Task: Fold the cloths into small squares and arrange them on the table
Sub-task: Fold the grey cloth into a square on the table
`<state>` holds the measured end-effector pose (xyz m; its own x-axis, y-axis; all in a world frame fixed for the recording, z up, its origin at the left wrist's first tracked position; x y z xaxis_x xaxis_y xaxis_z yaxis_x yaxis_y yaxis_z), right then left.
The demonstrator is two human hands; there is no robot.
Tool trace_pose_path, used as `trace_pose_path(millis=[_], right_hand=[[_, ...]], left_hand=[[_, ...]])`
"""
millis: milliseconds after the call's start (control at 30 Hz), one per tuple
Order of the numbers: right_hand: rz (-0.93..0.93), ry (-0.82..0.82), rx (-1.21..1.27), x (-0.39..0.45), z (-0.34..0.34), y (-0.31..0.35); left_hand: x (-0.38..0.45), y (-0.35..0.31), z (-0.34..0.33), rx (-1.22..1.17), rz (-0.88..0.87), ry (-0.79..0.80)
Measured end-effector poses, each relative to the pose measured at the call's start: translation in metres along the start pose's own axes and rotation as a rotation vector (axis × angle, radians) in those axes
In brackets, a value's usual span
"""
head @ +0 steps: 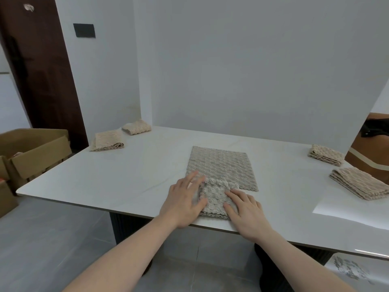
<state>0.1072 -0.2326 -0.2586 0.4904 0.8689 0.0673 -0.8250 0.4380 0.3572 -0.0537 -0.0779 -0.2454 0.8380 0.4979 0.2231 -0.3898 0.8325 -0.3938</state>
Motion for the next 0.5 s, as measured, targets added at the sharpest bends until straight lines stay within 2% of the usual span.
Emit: trace_pose_path(millis=[67,133,333,500], right_hand=[[0.0,0.002,0.001,0.0,0.0,0.0],[-0.003,-0.015,0.023,-0.001,0.001,0.001],[-0.05,-0.133,0.163,-0.006,0.009,-0.004],[-0.097,-0.149,0.173,-0.006,0.01,-0.004]], left_hand=[[0.001,-0.003,-0.006,0.072,-0.052,0.113],[0.004,-0.001,-0.007,0.046,-0.006,0.173],[0.003,0.002,-0.005,0.013,0.046,0.108],[0.003,0.003,-0.003,-0.005,0.083,0.066]])
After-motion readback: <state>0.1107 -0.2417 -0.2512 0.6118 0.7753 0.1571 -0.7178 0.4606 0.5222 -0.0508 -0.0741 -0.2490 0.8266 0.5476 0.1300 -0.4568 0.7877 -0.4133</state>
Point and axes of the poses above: each hand's wrist, its own x-axis towards the middle knuckle, its own z-axis out of the back of the hand, y = z × x, the point moved 4 cm from there along x, towards the middle knuckle, and after that the axes turned 8 degrees about y, right-handed, at the moved point
